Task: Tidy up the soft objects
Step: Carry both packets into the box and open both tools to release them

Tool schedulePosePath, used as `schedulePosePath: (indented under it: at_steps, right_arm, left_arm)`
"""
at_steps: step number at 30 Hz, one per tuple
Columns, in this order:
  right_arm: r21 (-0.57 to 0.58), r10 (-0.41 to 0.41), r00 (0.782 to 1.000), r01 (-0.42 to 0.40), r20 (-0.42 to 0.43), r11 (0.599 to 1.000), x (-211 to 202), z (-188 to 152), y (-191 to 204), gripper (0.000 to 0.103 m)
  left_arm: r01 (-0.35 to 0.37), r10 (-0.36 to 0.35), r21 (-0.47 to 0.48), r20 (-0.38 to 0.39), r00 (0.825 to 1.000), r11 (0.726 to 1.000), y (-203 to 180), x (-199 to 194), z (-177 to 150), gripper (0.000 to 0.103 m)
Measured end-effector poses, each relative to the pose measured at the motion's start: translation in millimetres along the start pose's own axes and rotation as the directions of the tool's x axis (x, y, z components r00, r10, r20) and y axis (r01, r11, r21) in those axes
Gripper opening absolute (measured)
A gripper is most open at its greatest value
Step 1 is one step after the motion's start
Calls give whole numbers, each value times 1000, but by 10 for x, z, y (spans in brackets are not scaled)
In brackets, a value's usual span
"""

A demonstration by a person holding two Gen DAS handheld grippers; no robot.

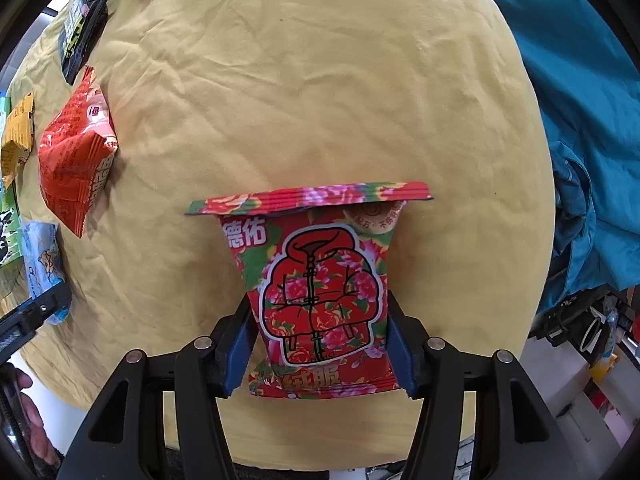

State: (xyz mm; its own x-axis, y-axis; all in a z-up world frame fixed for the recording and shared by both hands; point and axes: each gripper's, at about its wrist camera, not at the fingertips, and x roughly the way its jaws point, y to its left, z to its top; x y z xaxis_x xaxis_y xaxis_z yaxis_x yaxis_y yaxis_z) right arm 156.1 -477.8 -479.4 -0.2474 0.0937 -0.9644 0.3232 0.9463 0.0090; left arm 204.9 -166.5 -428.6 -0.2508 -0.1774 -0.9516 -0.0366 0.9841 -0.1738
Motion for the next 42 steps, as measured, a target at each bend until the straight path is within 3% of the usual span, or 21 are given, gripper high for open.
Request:
schedulePosePath:
  at_steps: [3,8,9,10,11,15,22,29,33,34,35,37,38,41,42]
  right_arm:
    - [-3,2,1000,-2,0,1000,-35,-13,41,64]
    - [17,28,1000,-29,2,999,-15,-80,67,69]
    - [21,35,999,-35,-4,999,-1,-91,66,73]
    - [19,41,999,-41,-12,999,15,-114,71,75]
    - [13,46,999,-46,-18,999,32,-127,83,78]
    - [-25,66,997,-67,-33,997,91,-189,175,90]
    - [-17,66,998,-66,-9,998,75,-289,212,90]
    - [4,59,998,-59,-4,998,48,-282,163,90]
    - [20,54,999,-54,-3,998,26,-261,168,90]
    - [27,56,998,-55,-2,998,1,-216,155,90]
    - [35,51,999,-51,-1,998,-35,-139,148,90]
    - [53,44,999,-45,6,998,-37,-117,107,90]
    - [59,43,999,-43,8,997,-34,-116,87,85]
    - [68,29,999,-31,23,997,-51,-99,37,57]
    - [70,15,1000,-17,26,997,-57,-99,23,52]
  left_arm:
    - [59,-59,-62,-6,998,996,201,24,3,74]
    - [24,-24,-26,9,1000,999,242,-84,-11,74]
    - [10,-10,-19,14,1000,1000,227,-94,0,77]
    - [-13,13,-16,12,1000,1000,215,-85,-14,90]
    - [-8,8,-16,10,1000,1000,222,-89,9,95]
    - [12,-12,-71,0,1000,997,381,58,-104,95]
    - [-37,40,-30,120,992,999,288,-310,-94,95]
    - [-60,62,-53,36,997,997,199,-57,301,95]
    - [-117,118,-27,52,992,993,158,55,420,95]
    - [-127,128,-13,56,990,992,125,74,448,93]
    - [-141,141,7,57,988,990,100,79,458,83]
    - [-167,165,29,47,985,986,62,102,468,66]
    - [-171,169,34,45,985,985,15,60,474,63]
    - [-176,173,40,67,983,984,-41,-33,431,59]
    - [-174,171,40,72,983,984,-43,-55,417,58]
